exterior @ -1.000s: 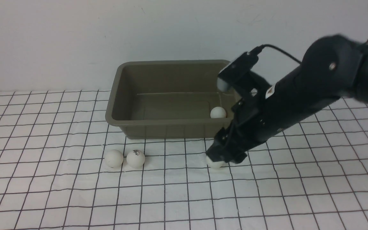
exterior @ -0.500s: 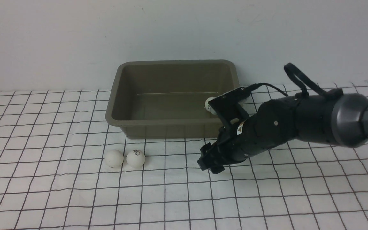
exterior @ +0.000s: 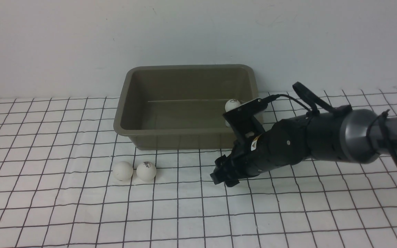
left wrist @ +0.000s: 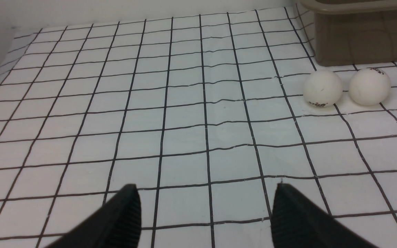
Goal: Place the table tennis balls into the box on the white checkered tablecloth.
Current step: 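Reach for and grasp a ping pong ball on the table, then release the ping pong ball into the bin and lift the gripper away, then reach for and grasp a ping pong ball on the table beside the basket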
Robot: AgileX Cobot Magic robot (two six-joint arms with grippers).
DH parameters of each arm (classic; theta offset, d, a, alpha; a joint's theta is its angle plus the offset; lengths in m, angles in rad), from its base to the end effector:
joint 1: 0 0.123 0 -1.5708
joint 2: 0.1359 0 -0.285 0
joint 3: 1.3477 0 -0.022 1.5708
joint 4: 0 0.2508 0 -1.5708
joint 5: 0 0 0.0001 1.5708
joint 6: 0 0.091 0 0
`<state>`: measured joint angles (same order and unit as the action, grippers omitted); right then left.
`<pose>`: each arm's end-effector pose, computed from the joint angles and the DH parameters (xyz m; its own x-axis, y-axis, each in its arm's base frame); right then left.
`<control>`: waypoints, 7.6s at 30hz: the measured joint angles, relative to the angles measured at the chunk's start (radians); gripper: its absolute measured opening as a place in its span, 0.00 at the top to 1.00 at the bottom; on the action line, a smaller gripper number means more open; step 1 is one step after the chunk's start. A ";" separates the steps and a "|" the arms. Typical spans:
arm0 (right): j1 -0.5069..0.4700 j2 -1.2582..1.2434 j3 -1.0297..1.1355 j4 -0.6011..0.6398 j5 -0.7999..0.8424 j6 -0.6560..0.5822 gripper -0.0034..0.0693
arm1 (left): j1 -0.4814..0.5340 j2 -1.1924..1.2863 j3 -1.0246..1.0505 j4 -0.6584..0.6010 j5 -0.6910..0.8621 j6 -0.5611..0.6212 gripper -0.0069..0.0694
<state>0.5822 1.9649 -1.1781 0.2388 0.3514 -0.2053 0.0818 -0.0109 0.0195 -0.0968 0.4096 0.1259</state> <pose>0.3265 0.2239 0.1459 -0.7323 -0.4589 -0.5032 -0.5683 0.8190 0.0801 0.0517 0.0007 0.1707 -0.3238 0.0106 -0.9461 -0.0334 0.9992 0.0226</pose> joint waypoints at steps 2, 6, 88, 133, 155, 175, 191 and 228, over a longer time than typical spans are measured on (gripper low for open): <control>0.000 0.004 0.000 -0.001 0.000 0.000 0.41 | 0.000 0.000 0.000 0.000 0.000 0.000 0.31; 0.000 0.005 0.000 -0.030 0.002 0.000 0.49 | 0.000 0.000 0.000 0.000 0.000 0.000 0.31; -0.119 -0.982 -0.470 -0.545 0.615 0.256 0.26 | 0.000 0.000 0.000 0.000 0.000 0.000 0.31; -0.598 -1.924 1.167 -0.488 0.099 0.474 0.26 | 0.000 0.000 0.000 0.000 0.000 0.000 0.31; -0.598 -1.978 1.196 -0.327 0.049 0.241 0.26 | 0.000 0.000 0.000 0.000 0.000 0.000 0.31; -0.578 -1.978 1.196 -0.325 0.049 0.238 0.26 | 0.000 0.000 0.000 0.000 0.000 0.000 0.31; -0.578 -1.978 1.196 -0.325 0.049 0.238 0.26 | 0.000 0.000 0.005 0.066 -0.029 0.039 0.31; -0.578 -1.978 1.196 -0.324 0.049 0.238 0.26 | -0.245 0.394 -0.399 0.189 0.015 -0.525 0.34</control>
<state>0.0038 -0.0126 0.0184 -0.0852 0.4005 0.0327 -0.1636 0.3833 -0.3798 0.0922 0.4242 -0.3988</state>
